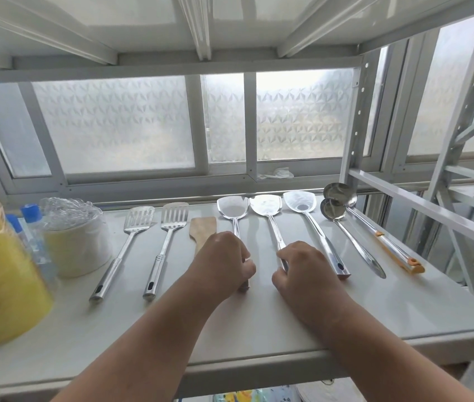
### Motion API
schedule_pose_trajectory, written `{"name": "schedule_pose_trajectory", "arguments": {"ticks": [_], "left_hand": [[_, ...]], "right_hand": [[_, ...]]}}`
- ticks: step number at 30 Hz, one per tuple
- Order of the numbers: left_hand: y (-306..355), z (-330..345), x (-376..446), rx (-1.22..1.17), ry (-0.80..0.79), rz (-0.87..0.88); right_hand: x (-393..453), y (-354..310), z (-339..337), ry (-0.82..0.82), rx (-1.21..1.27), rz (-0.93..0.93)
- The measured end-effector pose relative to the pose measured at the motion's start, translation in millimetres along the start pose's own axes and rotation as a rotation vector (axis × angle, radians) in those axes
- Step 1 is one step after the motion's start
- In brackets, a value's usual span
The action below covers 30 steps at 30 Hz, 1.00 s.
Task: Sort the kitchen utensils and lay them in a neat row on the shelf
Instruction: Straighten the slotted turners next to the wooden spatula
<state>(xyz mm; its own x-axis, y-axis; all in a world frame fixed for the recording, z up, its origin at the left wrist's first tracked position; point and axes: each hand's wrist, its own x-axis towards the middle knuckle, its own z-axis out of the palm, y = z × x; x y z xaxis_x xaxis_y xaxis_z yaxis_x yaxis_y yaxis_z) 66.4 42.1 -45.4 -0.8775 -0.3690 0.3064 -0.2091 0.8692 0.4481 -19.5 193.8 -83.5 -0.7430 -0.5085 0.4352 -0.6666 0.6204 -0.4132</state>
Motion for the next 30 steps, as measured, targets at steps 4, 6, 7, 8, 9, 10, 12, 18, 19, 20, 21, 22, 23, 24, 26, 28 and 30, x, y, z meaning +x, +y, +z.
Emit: {"name": "schedule_pose_trajectory", "arguments": {"ticks": [4, 6, 7, 8, 9, 10, 12, 18, 19, 20, 21, 22, 23, 24, 26, 28, 30], "left_hand": [[-1.7, 4.5, 3.3, 0.038, 0.008, 0.011], [-1.2, 5.1, 3.0, 0.031, 0.013, 0.005], [-0.9, 5.3, 2.8, 0.026, 0.018, 0.003], [-0.9, 5.6, 2.5, 0.026, 0.02, 0.001], [-1.2, 6.1, 2.7, 0.031, 0.018, 0.002], [-1.2, 6.5, 2.9, 0.042, 0.012, 0.002], [-1.9, 7.7, 3.9, 0.048, 0.0, -0.005], [-1.3, 8.9, 6.7, 0.062, -0.046, -0.012], [-1.5, 9.4, 7.4, 0.057, -0.05, -0.011], [-1.9, 10.2, 7.9, 0.051, -0.055, -0.015], [-2.4, 10.9, 8.6, 0.049, -0.057, -0.017], [-2.9, 11.4, 9.2, 0.052, -0.06, -0.021], [-3.5, 12.2, 9.8, 0.05, -0.057, -0.021], [-4.4, 13.0, 10.4, 0.048, -0.053, -0.025], [-3.5, 13.2, 9.7, 0.05, -0.048, -0.028], [-2.9, 13.2, 9.0, 0.046, -0.041, -0.027], [-2.4, 12.9, 7.6, 0.039, -0.037, -0.027]], "right_hand": [[-3.2, 0.4, -0.1, 0.01, -0.01, -0.003], [-4.6, -0.2, -0.2, 0.014, -0.019, -0.004], [-4.9, -0.7, -0.3, 0.017, -0.026, -0.005], [-5.3, -1.3, -0.4, 0.022, -0.032, -0.004], [-5.8, -2.2, -1.0, 0.026, -0.037, 0.002], [-6.4, -3.2, -1.7, 0.028, -0.039, 0.01], [-7.7, -5.5, -3.1, 0.03, -0.042, 0.02], [-9.2, -8.9, -5.6, 0.024, -0.027, 0.028], [-9.0, -8.9, -5.3, 0.022, -0.031, 0.029], [-8.9, -8.9, -5.3, 0.016, -0.034, 0.03], [-8.6, -8.8, -5.0, 0.014, -0.037, 0.03], [-8.4, -9.1, -4.9, 0.012, -0.039, 0.03], [-8.2, -8.9, -4.6, 0.014, -0.04, 0.028], [-7.8, -9.1, -4.7, 0.013, -0.041, 0.027], [-7.3, -9.5, -4.7, 0.015, -0.041, 0.023], [-7.1, -9.5, -4.7, 0.019, -0.038, 0.019], [-7.7, -9.2, -4.9, 0.023, -0.04, 0.018]]}}
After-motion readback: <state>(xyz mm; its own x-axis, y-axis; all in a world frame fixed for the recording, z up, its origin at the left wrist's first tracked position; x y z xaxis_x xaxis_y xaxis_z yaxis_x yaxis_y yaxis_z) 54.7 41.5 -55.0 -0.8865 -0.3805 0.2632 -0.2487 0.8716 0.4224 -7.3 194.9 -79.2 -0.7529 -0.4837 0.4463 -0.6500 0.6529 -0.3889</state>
